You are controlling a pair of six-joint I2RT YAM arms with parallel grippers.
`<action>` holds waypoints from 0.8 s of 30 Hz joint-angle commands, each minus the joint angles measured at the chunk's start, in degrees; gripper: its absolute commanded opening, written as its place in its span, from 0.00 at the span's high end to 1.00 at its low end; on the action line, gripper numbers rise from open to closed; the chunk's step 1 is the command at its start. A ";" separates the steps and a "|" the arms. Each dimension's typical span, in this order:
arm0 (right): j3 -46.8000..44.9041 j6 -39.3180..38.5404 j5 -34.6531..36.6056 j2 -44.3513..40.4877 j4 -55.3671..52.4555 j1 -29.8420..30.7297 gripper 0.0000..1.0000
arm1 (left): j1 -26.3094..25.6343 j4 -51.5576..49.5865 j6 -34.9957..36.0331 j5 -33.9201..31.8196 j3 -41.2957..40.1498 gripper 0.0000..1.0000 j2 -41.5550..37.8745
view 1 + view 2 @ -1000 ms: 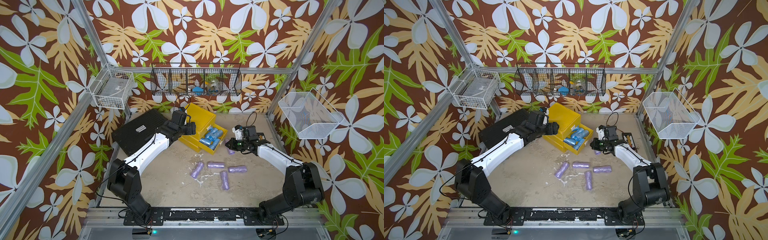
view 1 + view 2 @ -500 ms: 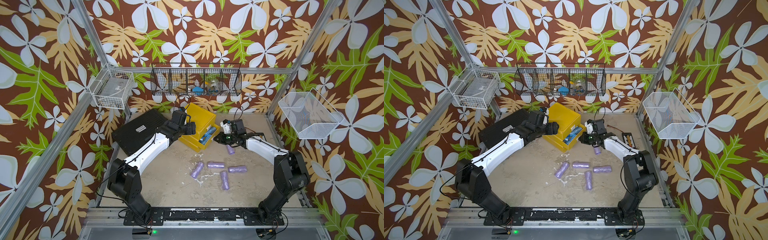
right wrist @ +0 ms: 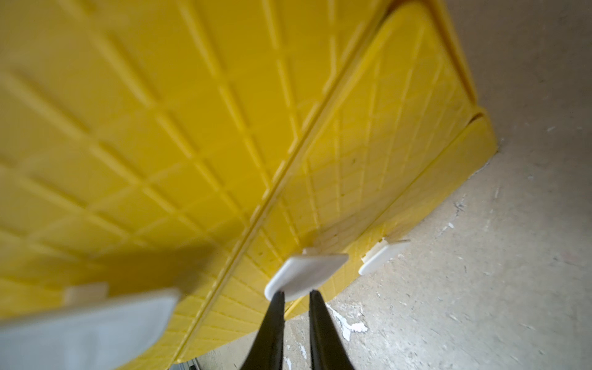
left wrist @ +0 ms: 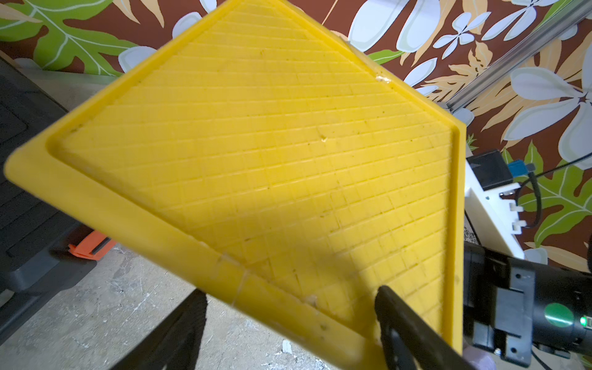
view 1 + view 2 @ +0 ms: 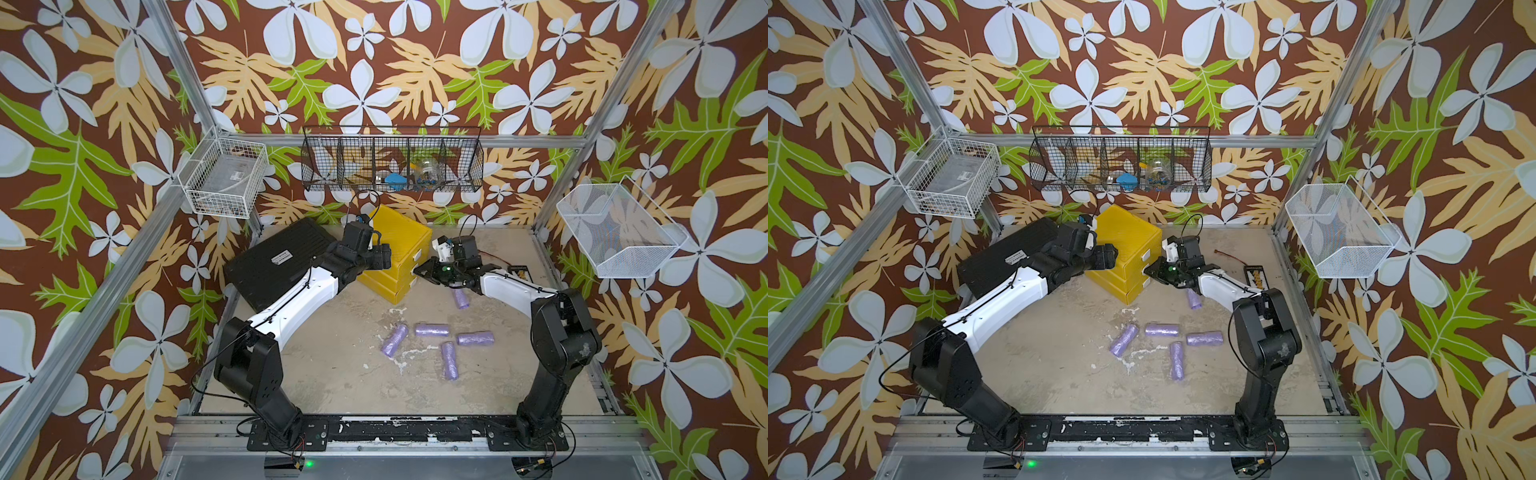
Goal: Sort the rolls of trash bags by color and place them into the drawer
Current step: Close the drawer in the storage box.
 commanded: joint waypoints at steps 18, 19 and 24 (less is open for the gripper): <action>-13.89 -1.14 -1.88 -3.30 9.30 -3.14 0.46 | -0.01 -4.28 -1.14 0.90 -1.14 0.11 -11.25; -13.53 -0.57 -2.17 -2.59 9.98 -3.12 0.45 | -0.01 -3.66 -1.80 1.29 -3.40 0.10 -13.27; -11.39 0.89 -2.31 0.68 11.23 -3.02 0.43 | -0.01 -0.57 -5.30 2.56 -15.96 0.09 -23.29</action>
